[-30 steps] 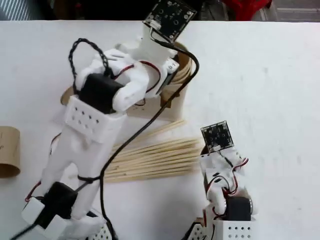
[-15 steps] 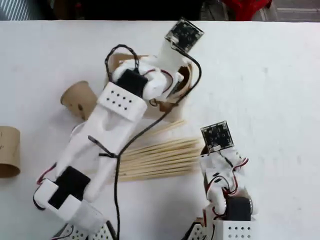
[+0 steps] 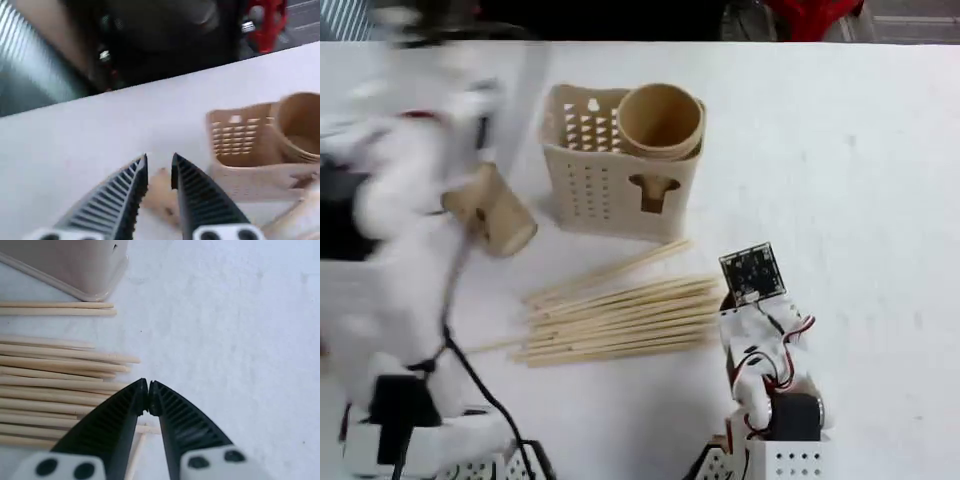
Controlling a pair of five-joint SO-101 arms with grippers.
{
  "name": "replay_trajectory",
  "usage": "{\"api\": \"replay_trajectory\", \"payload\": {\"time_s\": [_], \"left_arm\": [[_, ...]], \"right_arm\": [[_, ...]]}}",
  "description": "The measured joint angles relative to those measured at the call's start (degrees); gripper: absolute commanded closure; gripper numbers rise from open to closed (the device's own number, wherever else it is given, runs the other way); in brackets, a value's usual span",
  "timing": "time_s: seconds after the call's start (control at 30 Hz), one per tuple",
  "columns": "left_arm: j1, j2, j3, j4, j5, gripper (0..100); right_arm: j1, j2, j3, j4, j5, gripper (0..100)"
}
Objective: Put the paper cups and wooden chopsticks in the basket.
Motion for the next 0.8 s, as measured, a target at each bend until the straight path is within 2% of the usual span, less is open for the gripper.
{"api": "replay_trajectory", "payload": {"time_s": [0.1,0.2,0.37,0.57,0.7,0.8], "left_arm": [[-15.6,-1.8,4.3,1.3,-2.5,89],[-29.9,-2.8,14.2,1.6,-7.6,86],[-45.5,-3.9,32.6,0.8,-14.3,73],[-57.6,-7.3,51.5,-3.6,-21.6,72],[-62.3,-9.2,63.9,-13.0,-22.2,72],[-62.8,-9.3,72.7,-20.8,-19.9,72]], "right_arm": [[0.0,0.0,0.0,0.0,0.0,98.1],[0.0,0.0,0.0,0.0,0.0,98.1],[-0.9,0.0,0.0,0.0,0.0,98.1],[-1.8,0.0,0.0,0.0,0.2,98.1],[-1.8,0.0,0.0,0.0,0.2,98.1],[-2.2,0.0,0.0,1.1,0.2,98.1]]}}
